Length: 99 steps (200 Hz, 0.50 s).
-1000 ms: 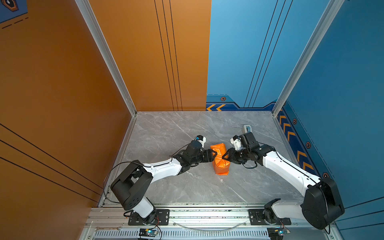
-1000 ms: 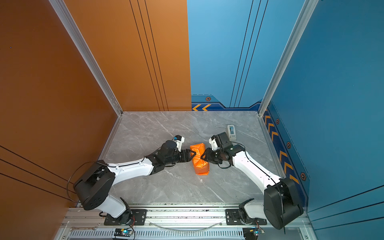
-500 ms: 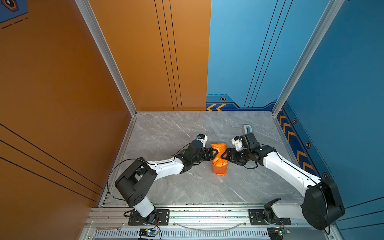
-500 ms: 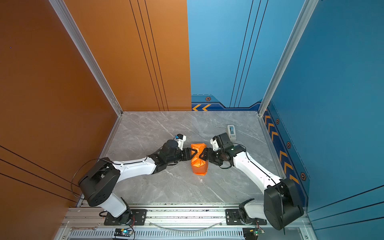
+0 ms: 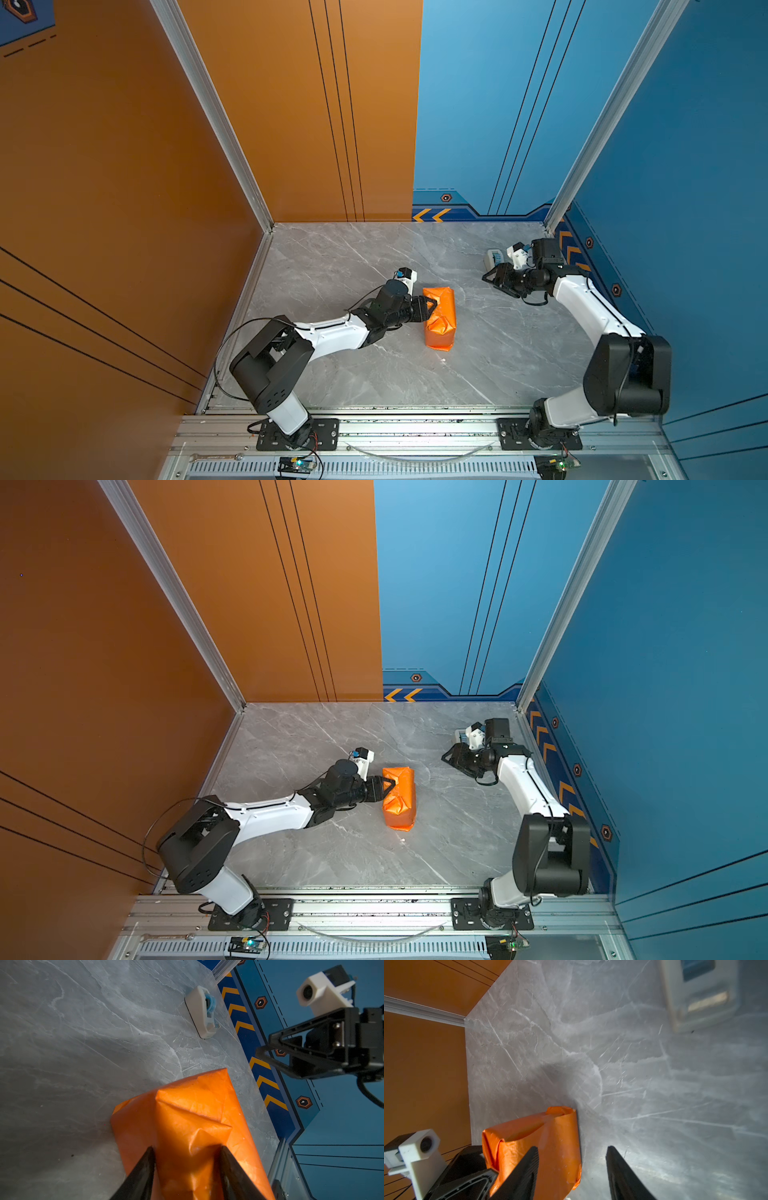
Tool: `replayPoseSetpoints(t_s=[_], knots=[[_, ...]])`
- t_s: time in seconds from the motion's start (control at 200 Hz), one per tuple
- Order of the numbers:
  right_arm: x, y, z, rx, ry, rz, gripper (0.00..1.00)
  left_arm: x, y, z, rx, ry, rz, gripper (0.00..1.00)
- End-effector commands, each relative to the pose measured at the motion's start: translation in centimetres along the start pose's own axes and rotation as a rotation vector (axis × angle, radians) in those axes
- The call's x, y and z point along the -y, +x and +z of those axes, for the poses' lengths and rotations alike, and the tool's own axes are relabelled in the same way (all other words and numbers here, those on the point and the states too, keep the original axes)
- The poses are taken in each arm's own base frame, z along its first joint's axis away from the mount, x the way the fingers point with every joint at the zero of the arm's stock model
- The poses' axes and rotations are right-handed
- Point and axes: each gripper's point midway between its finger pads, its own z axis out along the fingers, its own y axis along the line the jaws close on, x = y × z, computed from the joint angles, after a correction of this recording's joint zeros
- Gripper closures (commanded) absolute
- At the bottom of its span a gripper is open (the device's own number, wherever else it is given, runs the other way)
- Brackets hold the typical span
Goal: Wrap the gift box in paper
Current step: 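Move the right gripper to the tape dispenser while the left gripper holds the box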
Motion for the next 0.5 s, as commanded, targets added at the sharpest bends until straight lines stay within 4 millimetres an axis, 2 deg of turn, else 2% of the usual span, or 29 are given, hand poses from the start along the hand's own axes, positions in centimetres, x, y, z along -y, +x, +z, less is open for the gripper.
replayPoseSetpoints(t_s=[0.0,0.13,0.235,0.491], knots=[[0.9,-2.8,0.1,0.013,-0.042,-0.094,0.47,-6.0,5.3,0.0,-0.172,-0.229,0.014,0.5],[3.0,-5.7,0.9,0.031,-0.035,-0.099,0.49,-6.2,5.3,-0.1,-0.182,-0.245,0.024,0.49],[4.7,-7.1,1.9,0.028,-0.034,-0.108,0.5,-6.3,5.2,0.0,-0.184,-0.251,0.025,0.49],[7.5,-8.0,4.8,-0.009,-0.085,-0.139,0.5,-6.6,4.8,0.2,-0.182,-0.265,0.025,0.49]])
